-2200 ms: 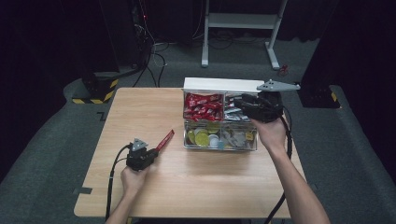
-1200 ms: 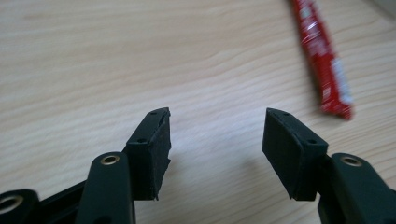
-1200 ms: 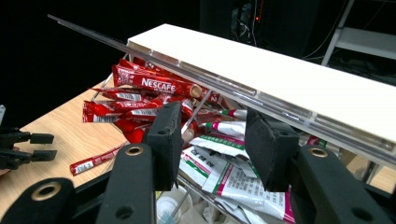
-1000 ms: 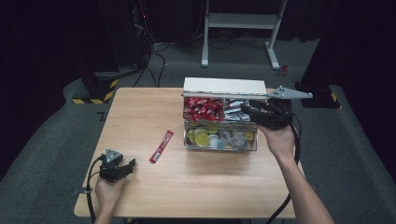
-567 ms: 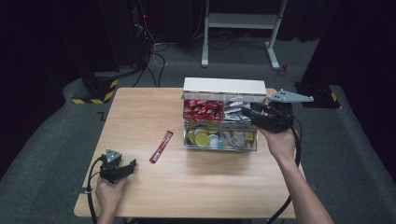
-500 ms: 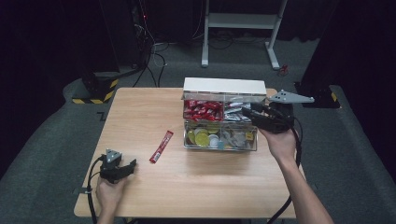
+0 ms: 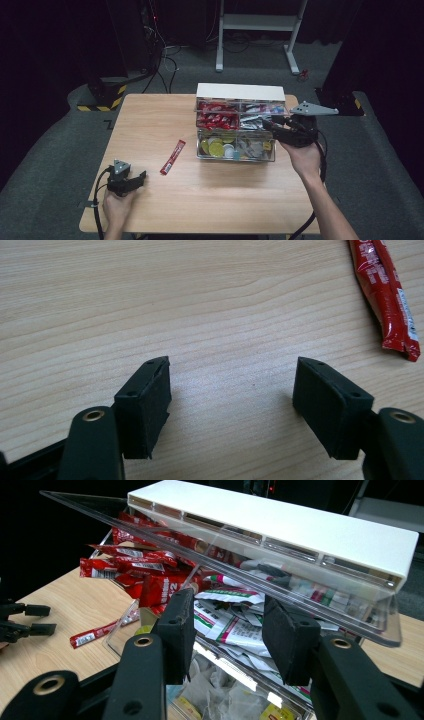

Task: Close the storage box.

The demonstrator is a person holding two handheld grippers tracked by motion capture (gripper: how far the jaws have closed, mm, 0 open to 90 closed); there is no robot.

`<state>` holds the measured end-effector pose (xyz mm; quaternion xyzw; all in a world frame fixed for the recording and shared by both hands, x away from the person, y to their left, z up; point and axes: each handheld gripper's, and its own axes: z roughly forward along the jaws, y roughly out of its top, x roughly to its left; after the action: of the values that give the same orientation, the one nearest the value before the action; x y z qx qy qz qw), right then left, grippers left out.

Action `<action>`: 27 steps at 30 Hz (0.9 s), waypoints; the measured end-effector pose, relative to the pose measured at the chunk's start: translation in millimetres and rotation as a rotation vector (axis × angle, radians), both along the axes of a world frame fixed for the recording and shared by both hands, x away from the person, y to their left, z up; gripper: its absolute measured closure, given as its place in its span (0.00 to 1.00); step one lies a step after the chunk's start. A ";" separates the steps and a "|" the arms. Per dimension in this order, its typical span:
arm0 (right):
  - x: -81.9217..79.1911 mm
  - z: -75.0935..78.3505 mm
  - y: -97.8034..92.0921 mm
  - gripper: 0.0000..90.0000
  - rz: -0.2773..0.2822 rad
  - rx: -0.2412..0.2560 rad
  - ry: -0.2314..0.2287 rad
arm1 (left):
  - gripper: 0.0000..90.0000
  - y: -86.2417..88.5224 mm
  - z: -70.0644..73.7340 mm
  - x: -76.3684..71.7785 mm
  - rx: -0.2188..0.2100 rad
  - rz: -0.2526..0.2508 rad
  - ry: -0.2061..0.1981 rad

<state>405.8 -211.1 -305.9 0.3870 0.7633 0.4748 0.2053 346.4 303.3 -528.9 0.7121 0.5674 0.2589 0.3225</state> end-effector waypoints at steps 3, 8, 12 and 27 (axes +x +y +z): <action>-0.6 -1.3 -2.2 0.63 -0.004 0.002 0.005 | 0.35 0.1 0.0 0.0 0.001 -0.001 0.000; -2.0 -2.7 -4.4 0.63 -0.006 0.010 0.003 | 0.34 0.1 0.0 0.1 0.001 -0.003 0.001; -2.7 -3.8 -4.5 0.62 -0.005 0.007 0.007 | 0.34 0.0 0.2 0.0 0.001 -0.004 0.005; -2.5 -8.1 -4.2 0.62 -0.004 -0.019 0.008 | 0.33 0.2 0.2 0.2 0.003 -0.005 0.006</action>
<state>403.3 -215.3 -314.1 0.3885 0.7676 0.4658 0.2070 346.6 303.5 -528.7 0.7147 0.5662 0.2568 0.3204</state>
